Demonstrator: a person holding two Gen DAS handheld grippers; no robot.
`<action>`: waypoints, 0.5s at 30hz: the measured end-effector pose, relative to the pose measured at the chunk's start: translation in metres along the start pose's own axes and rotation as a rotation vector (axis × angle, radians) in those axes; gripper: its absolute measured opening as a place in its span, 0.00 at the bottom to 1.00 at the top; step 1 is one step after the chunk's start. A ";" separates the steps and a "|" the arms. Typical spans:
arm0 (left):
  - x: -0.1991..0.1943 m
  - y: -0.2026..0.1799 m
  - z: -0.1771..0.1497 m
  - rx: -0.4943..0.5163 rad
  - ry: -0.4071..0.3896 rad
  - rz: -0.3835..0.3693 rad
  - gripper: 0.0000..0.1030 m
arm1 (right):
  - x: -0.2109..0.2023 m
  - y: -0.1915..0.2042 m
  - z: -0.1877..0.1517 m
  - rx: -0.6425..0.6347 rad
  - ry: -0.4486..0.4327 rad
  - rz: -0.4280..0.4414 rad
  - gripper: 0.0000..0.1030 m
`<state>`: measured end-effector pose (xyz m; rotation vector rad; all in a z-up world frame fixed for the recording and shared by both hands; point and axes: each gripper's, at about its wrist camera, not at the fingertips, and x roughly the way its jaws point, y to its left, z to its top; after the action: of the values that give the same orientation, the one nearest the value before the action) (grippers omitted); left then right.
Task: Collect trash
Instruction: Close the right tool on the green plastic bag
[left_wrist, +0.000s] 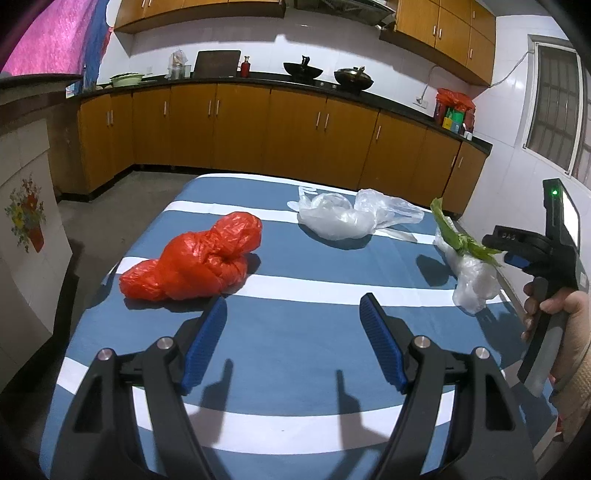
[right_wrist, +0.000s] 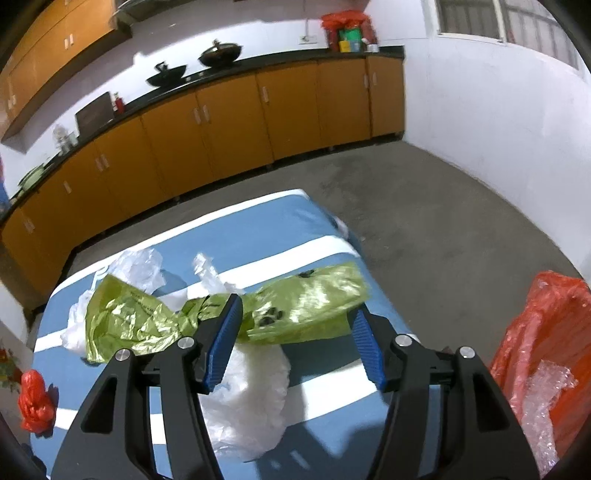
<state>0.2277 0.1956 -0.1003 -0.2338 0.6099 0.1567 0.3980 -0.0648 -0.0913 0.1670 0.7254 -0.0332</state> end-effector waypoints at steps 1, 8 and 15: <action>0.000 -0.001 0.000 0.002 -0.001 -0.001 0.71 | 0.001 0.002 -0.001 -0.014 0.007 0.005 0.32; -0.001 -0.001 0.001 0.007 -0.008 0.001 0.71 | -0.012 0.013 -0.006 -0.099 -0.021 0.056 0.02; -0.003 0.003 0.003 -0.004 -0.013 0.017 0.71 | -0.036 0.012 -0.007 -0.108 -0.058 0.151 0.01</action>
<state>0.2263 0.1986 -0.0968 -0.2317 0.5989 0.1756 0.3672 -0.0527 -0.0712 0.1168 0.6533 0.1446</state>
